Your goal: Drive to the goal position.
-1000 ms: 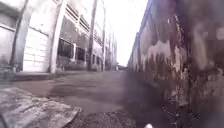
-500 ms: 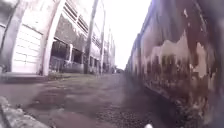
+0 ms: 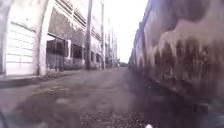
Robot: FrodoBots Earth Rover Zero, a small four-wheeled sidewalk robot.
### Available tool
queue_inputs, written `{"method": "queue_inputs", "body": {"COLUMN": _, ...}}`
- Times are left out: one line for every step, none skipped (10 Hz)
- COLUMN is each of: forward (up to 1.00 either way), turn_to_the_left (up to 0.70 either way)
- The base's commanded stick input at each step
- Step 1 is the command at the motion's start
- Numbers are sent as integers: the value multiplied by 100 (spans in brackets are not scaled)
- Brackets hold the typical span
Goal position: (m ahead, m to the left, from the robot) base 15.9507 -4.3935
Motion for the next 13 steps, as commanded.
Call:
{"method": "queue_inputs", "body": {"forward": 100, "turn_to_the_left": 0}}
{"method": "queue_inputs", "body": {"forward": 100, "turn_to_the_left": 0}}
{"method": "queue_inputs", "body": {"forward": 100, "turn_to_the_left": 0}}
{"method": "queue_inputs", "body": {"forward": 100, "turn_to_the_left": 0}}
{"method": "queue_inputs", "body": {"forward": 100, "turn_to_the_left": 0}}
{"method": "queue_inputs", "body": {"forward": 100, "turn_to_the_left": 0}}
{"method": "queue_inputs", "body": {"forward": 100, "turn_to_the_left": 0}}
{"method": "queue_inputs", "body": {"forward": 100, "turn_to_the_left": 0}}
{"method": "queue_inputs", "body": {"forward": 100, "turn_to_the_left": 0}}
{"method": "queue_inputs", "body": {"forward": 100, "turn_to_the_left": 0}}
{"method": "queue_inputs", "body": {"forward": 100, "turn_to_the_left": 0}}
{"method": "queue_inputs", "body": {"forward": 100, "turn_to_the_left": 0}}
{"method": "queue_inputs", "body": {"forward": 100, "turn_to_the_left": 0}}
